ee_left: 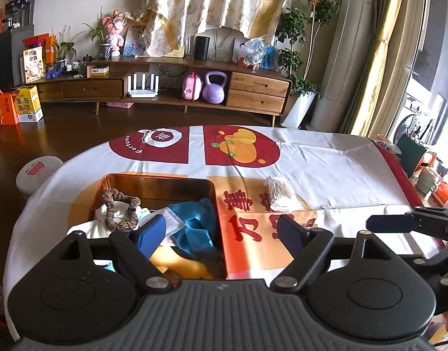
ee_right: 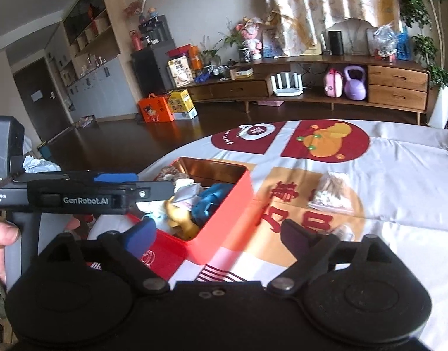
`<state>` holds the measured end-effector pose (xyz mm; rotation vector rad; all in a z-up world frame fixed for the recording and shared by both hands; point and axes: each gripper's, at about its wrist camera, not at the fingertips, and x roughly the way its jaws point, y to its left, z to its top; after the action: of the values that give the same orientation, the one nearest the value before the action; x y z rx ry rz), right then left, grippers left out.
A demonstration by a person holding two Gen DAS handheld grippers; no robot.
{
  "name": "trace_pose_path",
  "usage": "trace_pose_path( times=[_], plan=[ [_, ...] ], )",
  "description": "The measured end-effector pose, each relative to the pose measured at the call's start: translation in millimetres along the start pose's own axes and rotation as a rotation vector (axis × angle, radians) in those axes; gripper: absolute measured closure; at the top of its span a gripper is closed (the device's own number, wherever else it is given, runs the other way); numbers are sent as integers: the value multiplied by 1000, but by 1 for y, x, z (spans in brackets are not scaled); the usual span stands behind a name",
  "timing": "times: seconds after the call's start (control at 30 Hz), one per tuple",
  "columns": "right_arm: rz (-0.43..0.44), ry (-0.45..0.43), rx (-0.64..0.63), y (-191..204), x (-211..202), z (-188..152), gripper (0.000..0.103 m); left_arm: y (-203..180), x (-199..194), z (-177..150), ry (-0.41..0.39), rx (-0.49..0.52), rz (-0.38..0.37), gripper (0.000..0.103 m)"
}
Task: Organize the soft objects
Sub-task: 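Move the left gripper to the cotton swab bag while the right gripper approaches the small clear bag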
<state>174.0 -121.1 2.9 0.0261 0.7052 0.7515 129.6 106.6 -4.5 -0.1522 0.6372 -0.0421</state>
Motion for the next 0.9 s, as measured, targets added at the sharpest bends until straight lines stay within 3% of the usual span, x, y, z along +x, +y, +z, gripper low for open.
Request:
trace_pose_path(
  times=[0.13,0.67,0.9],
  plan=[
    [-26,-14,6,-10,-9,-10,0,-10,2,-3,1,-8,-14,17],
    [-137,-5,-56,-48,-11,-30,0,-66,45,9,43,12,-45,16],
    [-158,21,-86,-67,1,-34,0,-92,89,28,127,48,-103,16]
  ],
)
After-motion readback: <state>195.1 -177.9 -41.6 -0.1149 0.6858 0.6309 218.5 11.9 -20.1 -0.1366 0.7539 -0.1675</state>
